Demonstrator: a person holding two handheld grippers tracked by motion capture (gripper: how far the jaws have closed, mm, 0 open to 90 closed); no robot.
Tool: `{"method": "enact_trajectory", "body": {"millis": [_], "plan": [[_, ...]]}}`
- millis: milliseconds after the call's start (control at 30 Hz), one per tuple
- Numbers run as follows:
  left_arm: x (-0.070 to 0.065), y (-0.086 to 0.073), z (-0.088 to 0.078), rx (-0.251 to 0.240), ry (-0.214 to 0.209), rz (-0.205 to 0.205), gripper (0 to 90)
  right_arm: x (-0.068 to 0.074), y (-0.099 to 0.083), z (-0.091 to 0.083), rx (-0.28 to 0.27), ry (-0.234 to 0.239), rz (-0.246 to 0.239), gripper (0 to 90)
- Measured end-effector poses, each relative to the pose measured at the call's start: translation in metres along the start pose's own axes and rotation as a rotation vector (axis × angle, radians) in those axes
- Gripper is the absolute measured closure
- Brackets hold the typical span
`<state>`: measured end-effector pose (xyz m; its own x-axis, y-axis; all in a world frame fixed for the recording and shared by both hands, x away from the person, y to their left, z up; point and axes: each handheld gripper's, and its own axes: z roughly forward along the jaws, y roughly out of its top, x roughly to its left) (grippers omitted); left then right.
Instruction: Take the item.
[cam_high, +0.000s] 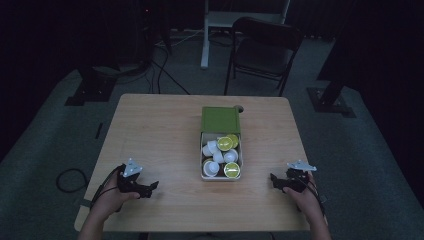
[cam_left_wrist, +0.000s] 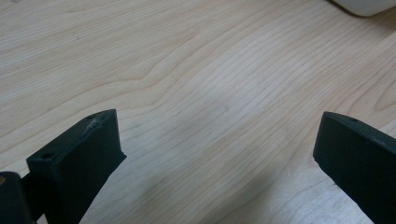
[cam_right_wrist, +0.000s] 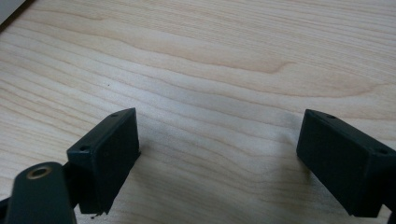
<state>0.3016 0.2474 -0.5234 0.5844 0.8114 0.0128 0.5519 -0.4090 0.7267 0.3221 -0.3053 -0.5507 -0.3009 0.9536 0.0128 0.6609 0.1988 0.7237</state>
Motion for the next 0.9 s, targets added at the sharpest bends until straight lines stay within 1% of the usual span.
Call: {"method": "enact_trajectory", "body": {"millis": [167, 200, 233, 300, 400, 533, 667, 767, 800, 833, 900], "plan": [[-0.006, 0.008, 0.001, -0.016, -0.023, 0.018, 1.4, 0.0, 0.0, 0.0, 0.0, 0.0, 0.001, 12.5], [-0.007, 0.01, 0.002, -0.025, -0.028, 0.018, 1.3, 0.0, 0.0, 0.0, 0.0, 0.0, 0.0, 12.5], [-0.007, 0.012, 0.002, -0.031, -0.029, 0.016, 1.4, 0.0, 0.0, 0.0, 0.0, 0.0, 0.0, 12.5], [-0.009, 0.014, 0.003, -0.031, -0.031, 0.026, 1.4, 0.0, 0.0, 0.0, 0.001, 0.0, -0.001, 12.5], [-0.013, 0.019, 0.004, -0.038, -0.046, 0.03, 1.4, 0.0, 0.0, 0.0, 0.0, 0.0, 0.0, 12.5], [-0.018, 0.027, 0.004, -0.062, -0.07, 0.039, 1.4, 0.0, 0.0, 0.0, 0.0, 0.0, 0.002, 12.5], [-0.024, 0.038, 0.004, -0.078, -0.09, 0.059, 1.4, 0.0, 0.0, 0.0, 0.0, 0.0, 0.001, 12.5], [-0.028, 0.045, 0.006, -0.075, -0.1, 0.08, 1.4, 0.0, 0.0, 0.0, 0.0, 0.0, 0.0, 12.5], [-0.028, 0.045, 0.006, -0.075, -0.1, 0.08, 1.4, 0.0, 0.0, 0.0, 0.0, 0.0, 0.0, 12.5], [-0.031, 0.049, 0.007, -0.079, -0.109, 0.089, 1.4, 0.0, 0.0, 0.0, 0.0, 0.0, 0.001, 12.5], [-0.033, 0.052, 0.008, -0.084, -0.116, 0.097, 1.4, 0.0, 0.0, 0.0, 0.0, 0.0, 0.0, 12.5]]}}
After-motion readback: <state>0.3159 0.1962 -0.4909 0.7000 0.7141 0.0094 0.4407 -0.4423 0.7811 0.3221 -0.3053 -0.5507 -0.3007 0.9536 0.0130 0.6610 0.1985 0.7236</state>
